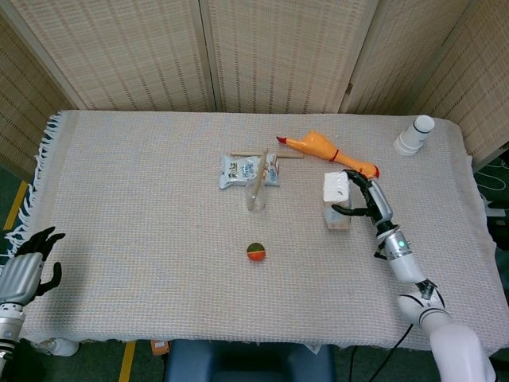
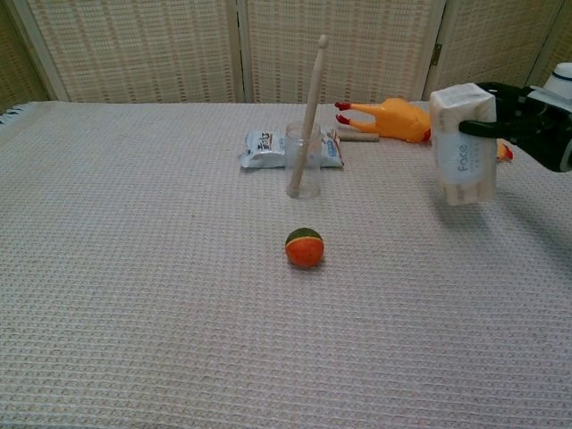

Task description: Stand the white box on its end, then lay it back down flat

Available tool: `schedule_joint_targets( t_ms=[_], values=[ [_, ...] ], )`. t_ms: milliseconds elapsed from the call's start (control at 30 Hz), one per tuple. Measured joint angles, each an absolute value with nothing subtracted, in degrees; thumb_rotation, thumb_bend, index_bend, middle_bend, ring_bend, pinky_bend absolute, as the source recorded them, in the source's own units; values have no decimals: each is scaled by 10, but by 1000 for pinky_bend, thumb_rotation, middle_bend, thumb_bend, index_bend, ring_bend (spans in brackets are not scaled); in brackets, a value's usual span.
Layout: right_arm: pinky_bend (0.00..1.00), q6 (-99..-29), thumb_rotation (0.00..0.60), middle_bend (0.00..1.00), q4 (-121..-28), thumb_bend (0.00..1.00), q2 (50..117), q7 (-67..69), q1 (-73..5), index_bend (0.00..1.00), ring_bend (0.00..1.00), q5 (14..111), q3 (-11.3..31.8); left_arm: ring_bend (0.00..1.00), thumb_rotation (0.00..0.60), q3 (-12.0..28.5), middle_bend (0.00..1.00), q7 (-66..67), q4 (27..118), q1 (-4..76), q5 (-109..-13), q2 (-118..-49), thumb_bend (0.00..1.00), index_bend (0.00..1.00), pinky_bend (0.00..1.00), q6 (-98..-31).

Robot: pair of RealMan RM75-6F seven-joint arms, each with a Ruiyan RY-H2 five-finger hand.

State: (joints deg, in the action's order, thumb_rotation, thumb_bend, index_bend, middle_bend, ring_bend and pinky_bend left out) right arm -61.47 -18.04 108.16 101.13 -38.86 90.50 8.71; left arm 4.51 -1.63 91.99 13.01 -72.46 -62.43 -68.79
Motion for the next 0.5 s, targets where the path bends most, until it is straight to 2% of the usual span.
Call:
schedule_joint_targets(
  t_ms=[500],
  values=[
    [0,-569,600,487,-125,352,1120,1030,-410,564,238,917,40,0,600,47,0,-16,911,132,-715,-628,615,145,111,-681]
  ],
)
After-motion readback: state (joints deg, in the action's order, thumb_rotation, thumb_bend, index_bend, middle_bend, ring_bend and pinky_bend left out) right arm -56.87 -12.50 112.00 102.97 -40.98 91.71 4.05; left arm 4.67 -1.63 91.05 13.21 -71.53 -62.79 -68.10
